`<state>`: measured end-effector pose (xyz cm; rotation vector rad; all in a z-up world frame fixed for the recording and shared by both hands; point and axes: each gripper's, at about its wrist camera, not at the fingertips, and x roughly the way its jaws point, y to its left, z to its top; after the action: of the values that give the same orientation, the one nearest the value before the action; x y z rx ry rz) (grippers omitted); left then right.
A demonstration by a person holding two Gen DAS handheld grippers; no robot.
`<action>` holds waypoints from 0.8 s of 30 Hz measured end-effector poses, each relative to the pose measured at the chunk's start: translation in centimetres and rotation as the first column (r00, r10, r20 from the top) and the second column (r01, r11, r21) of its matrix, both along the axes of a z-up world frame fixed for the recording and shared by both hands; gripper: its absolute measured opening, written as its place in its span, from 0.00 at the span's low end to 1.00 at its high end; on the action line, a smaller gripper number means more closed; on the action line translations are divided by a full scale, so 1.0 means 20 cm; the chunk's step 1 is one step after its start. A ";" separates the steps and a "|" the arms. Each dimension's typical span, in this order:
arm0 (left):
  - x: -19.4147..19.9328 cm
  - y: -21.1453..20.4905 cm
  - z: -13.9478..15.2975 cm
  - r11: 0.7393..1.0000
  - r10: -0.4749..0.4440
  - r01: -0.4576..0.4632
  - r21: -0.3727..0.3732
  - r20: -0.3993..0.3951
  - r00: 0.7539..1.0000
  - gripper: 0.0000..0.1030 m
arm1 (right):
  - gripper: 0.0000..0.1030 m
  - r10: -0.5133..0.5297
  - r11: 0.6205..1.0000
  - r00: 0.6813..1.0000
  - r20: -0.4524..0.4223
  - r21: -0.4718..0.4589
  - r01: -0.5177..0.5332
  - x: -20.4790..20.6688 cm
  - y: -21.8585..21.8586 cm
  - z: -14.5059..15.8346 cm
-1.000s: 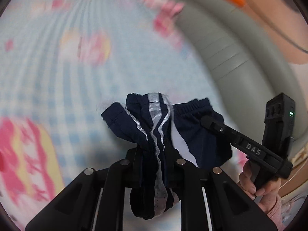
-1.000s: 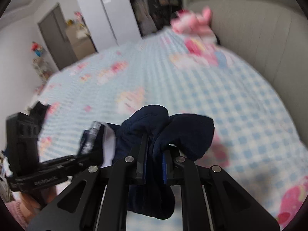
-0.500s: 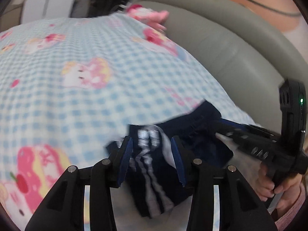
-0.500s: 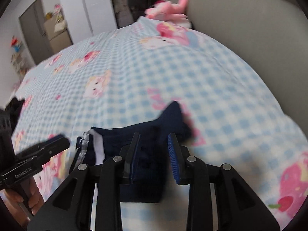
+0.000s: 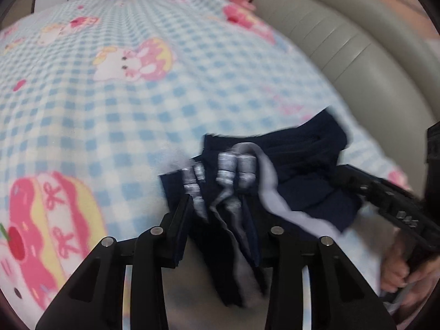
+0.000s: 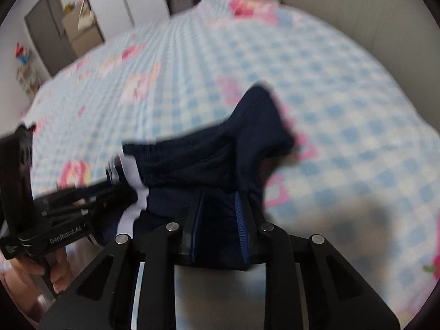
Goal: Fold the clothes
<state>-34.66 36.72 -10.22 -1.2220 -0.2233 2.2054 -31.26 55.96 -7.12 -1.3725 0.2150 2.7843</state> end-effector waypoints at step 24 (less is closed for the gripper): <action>-0.08 -0.55 0.26 0.974 0.139 -0.152 -0.166 -0.089 0.986 0.67 | 0.73 0.064 0.995 0.998 -0.026 0.072 -0.062 -0.09 -0.44 0.22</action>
<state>-36.26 25.72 -4.94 -1.2431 -0.0947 2.4362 -32.99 47.18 -2.81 -1.3485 0.0735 2.8332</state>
